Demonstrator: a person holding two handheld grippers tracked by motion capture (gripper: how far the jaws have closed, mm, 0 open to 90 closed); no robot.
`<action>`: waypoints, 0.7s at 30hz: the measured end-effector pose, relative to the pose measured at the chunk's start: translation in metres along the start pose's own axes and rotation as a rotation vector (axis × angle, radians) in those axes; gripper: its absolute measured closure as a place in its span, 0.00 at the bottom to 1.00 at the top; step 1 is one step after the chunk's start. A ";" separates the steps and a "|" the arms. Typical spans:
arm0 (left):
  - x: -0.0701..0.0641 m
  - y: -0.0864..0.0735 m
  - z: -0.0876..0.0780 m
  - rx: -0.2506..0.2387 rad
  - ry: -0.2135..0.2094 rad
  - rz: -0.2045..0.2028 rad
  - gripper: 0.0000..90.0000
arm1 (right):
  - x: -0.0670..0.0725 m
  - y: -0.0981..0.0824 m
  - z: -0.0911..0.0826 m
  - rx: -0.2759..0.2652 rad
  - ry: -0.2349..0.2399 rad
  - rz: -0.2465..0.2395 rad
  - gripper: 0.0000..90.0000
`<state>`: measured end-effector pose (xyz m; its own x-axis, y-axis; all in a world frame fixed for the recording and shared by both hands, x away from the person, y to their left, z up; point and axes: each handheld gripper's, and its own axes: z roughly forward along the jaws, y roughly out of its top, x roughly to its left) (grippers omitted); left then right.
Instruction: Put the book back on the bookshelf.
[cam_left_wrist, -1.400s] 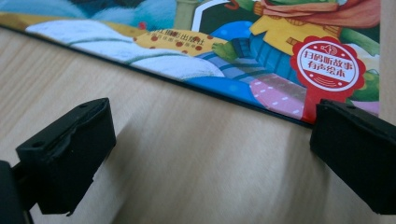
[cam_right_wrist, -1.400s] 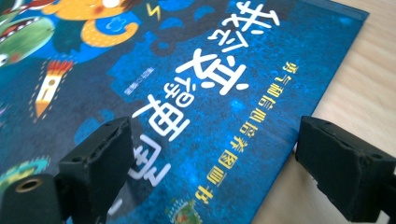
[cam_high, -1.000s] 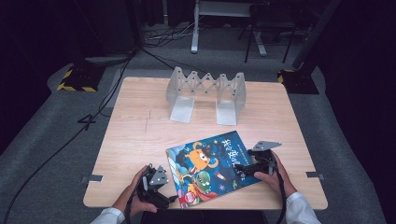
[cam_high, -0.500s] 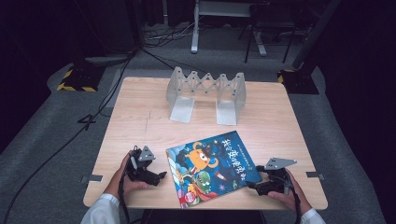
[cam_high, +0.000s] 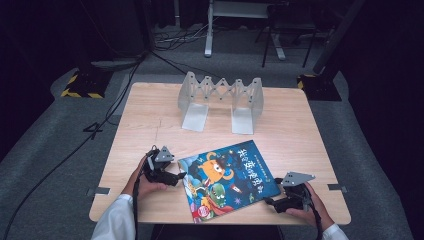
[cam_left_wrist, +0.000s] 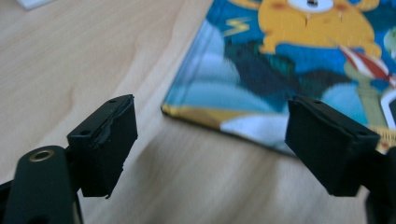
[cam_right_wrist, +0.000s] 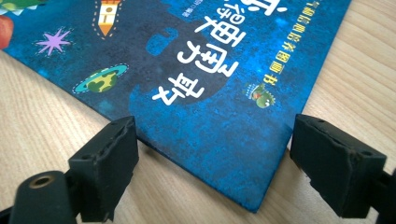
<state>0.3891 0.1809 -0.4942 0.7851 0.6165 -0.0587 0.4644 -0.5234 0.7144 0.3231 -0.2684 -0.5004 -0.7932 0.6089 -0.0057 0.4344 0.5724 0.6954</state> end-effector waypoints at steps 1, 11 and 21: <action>0.001 0.003 0.002 0.002 -0.013 0.000 0.18 | 0.000 0.000 0.000 0.000 -0.007 0.006 0.18; -0.007 0.022 0.032 0.067 -0.144 0.061 0.11 | -0.004 0.001 0.002 -0.012 -0.038 0.036 0.19; -0.023 -0.004 0.007 0.082 -0.121 0.044 0.06 | -0.007 0.012 0.013 -0.038 -0.076 0.070 0.28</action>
<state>0.3719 0.1647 -0.5003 0.8467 0.5193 -0.1159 0.4568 -0.5977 0.6589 0.3391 -0.2587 -0.5016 -0.7264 0.6872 -0.0097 0.4697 0.5068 0.7229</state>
